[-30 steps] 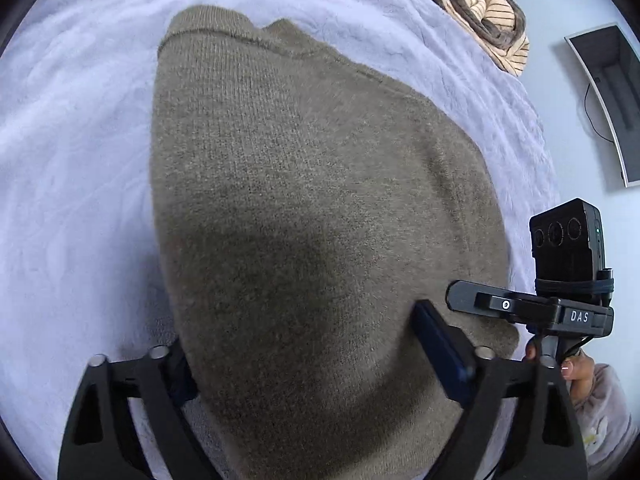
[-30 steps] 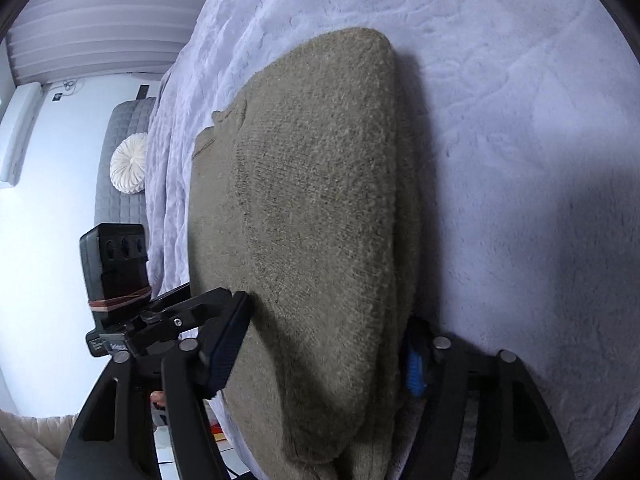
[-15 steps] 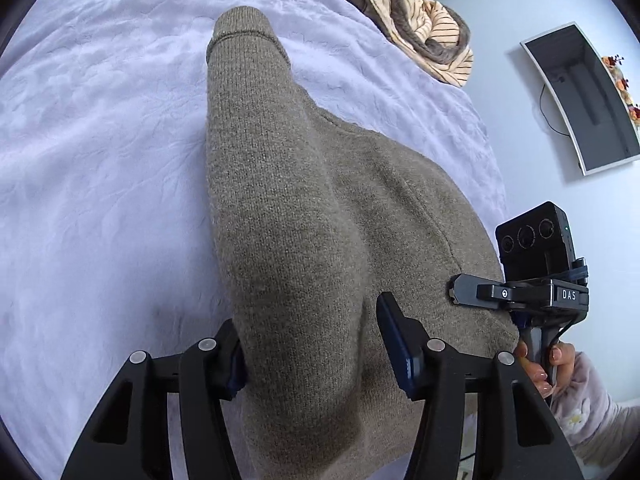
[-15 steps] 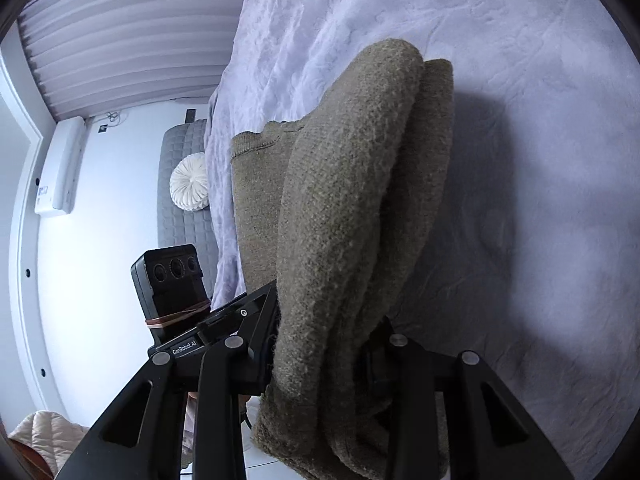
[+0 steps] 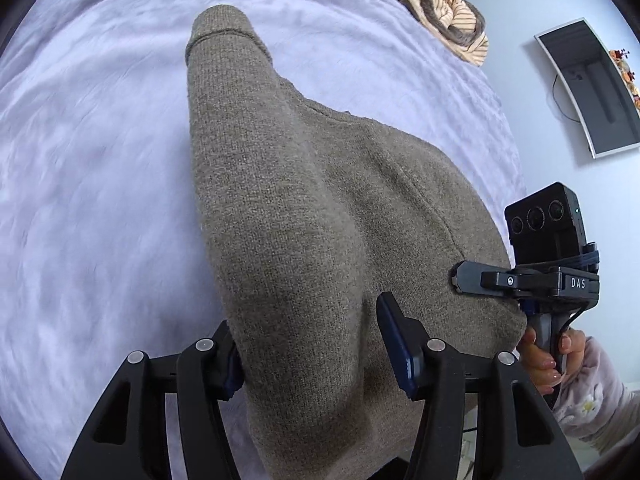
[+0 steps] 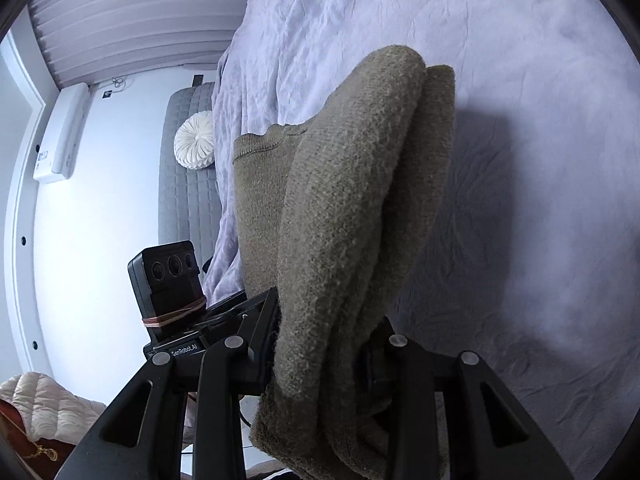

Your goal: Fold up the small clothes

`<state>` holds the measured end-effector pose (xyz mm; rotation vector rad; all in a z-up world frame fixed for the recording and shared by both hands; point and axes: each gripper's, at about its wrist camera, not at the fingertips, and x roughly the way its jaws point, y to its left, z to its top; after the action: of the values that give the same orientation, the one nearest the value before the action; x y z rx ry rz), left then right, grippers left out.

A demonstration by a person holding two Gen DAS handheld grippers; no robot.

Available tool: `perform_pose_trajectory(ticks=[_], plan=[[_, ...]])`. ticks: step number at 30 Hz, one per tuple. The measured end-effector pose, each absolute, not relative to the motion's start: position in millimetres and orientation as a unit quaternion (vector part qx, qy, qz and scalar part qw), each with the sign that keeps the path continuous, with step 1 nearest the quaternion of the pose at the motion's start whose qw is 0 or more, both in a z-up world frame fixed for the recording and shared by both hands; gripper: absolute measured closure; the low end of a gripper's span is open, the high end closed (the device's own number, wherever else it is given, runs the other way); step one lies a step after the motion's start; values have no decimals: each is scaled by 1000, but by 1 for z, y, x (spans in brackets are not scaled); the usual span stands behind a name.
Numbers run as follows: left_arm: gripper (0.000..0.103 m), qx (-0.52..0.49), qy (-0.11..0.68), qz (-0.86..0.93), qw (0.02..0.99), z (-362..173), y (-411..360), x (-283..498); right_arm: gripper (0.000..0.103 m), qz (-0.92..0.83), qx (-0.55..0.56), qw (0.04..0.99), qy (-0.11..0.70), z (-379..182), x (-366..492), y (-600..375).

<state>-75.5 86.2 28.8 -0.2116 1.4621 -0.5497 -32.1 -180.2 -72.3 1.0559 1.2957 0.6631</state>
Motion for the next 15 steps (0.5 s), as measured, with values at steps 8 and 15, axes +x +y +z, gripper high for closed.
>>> perform_pose_trajectory(ticks=[8, 15], plan=[[44, -68, 670, -170, 719, 7, 128, -103, 62, 211, 382, 642, 630, -84, -34, -135], [40, -60, 650, -116, 749, 14, 165, -109, 55, 112, 365, 690, 615, -63, -62, -180]])
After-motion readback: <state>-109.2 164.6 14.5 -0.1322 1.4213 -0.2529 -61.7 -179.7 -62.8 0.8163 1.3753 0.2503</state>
